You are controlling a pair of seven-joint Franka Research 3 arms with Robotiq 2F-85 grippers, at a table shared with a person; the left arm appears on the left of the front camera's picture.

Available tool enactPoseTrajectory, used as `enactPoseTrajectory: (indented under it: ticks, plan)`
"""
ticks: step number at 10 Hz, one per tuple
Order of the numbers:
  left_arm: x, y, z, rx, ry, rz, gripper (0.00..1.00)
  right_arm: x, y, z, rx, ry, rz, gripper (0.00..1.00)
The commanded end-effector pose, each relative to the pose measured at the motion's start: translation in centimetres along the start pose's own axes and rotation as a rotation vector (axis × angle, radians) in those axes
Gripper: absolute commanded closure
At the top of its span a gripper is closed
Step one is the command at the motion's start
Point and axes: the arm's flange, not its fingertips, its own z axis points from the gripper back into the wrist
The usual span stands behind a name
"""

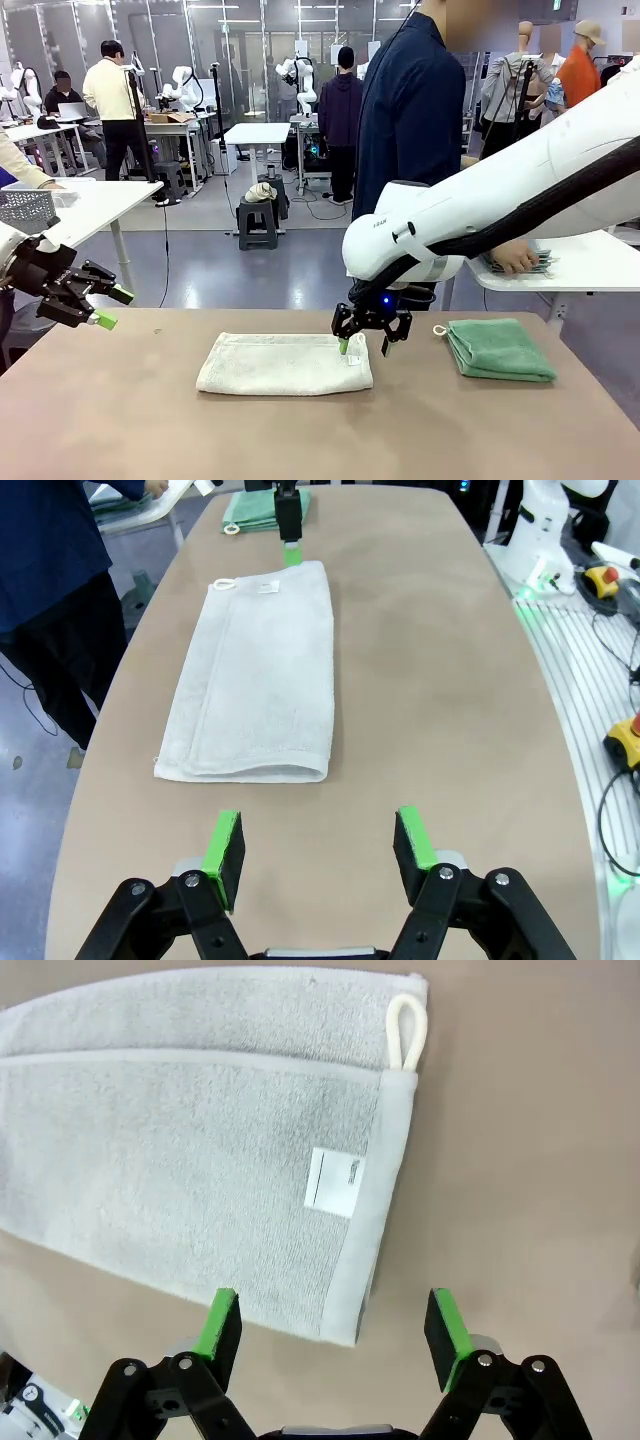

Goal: Fold the towels and place them in the basket.
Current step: When a person lays out a Towel with hook on the table, fold it in half twice.

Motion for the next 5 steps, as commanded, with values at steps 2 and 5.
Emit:
enactPoseTrajectory:
  ticks: [2,5]
  plan:
    - [0.04,0.02,0.04,0.0,-0.001,-0.002,0.23,1.9,1.15,-1.22,-0.067,-0.032,-0.055,0.07]
    - [0.04,0.02,0.04,0.0,-0.001,-0.002,0.23,1.41,0.58,-1.32,-0.035,-0.011,-0.021,0.07]
